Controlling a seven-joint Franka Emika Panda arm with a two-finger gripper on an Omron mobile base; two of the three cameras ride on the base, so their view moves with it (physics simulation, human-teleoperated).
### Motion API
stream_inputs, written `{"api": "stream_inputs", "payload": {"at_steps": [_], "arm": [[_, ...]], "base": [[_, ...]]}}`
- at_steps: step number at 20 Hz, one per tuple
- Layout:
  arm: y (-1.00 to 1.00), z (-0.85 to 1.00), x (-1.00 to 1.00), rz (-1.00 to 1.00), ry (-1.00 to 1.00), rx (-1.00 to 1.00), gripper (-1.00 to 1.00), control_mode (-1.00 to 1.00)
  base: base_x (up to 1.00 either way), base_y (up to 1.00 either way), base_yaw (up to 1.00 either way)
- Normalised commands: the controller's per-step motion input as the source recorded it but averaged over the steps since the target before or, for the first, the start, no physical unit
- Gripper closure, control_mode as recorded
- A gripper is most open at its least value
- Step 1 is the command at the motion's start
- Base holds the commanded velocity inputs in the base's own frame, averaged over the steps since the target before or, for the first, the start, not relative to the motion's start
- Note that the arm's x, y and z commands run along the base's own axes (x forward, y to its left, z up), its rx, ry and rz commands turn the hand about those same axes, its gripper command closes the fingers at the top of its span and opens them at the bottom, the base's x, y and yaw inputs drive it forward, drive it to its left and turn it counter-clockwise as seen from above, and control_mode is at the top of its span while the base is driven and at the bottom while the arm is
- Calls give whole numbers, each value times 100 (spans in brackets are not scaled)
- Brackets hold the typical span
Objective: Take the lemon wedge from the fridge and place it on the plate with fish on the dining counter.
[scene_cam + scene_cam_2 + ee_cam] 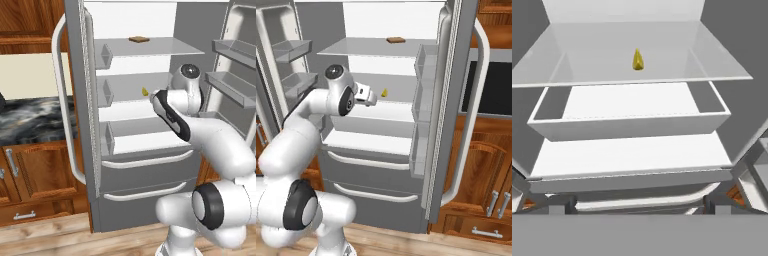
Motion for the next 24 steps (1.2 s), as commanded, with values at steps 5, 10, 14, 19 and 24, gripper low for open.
{"api": "stream_inputs", "payload": {"at_steps": [5, 10, 14, 19, 24], "arm": [[-5, 38, -86, 0, -21, 0, -100, -100], [0, 8, -5, 0, -1, 0, -100, -100], [0, 0, -1, 0, -4, 0, -100, -100], [0, 0, 9, 0, -1, 0, -100, 100], [0, 0, 0, 0, 0, 0, -100, 100]], "base": [[0, 0, 0], [0, 0, 0], [0, 0, 0], [9, 0, 0], [70, 1, 0]]}}
